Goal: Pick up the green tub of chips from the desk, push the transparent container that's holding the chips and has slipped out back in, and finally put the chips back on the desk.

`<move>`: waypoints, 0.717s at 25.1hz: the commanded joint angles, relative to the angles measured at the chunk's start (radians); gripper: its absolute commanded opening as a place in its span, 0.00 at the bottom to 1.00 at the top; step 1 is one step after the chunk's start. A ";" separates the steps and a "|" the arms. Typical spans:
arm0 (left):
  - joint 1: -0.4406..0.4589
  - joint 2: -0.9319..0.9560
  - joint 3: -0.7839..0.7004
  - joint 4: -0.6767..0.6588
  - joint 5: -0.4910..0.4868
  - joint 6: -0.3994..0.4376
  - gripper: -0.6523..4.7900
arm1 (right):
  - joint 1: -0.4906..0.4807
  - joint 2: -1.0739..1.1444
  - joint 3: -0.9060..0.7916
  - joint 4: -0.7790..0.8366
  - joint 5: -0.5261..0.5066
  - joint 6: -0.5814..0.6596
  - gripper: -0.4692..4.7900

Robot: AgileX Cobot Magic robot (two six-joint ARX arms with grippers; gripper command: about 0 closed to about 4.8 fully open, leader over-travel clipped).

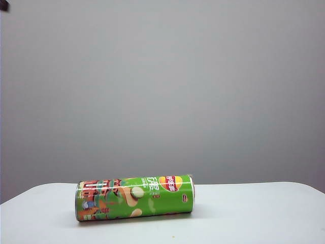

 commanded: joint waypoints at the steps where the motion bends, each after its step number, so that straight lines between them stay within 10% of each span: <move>1: 0.000 -0.006 -0.069 0.179 0.040 -0.055 0.89 | 0.000 -0.074 -0.030 0.069 0.008 0.073 0.07; 18: 0.000 -0.238 -0.135 0.038 -0.029 -0.145 0.73 | 0.000 -0.110 -0.132 0.110 0.005 0.072 0.07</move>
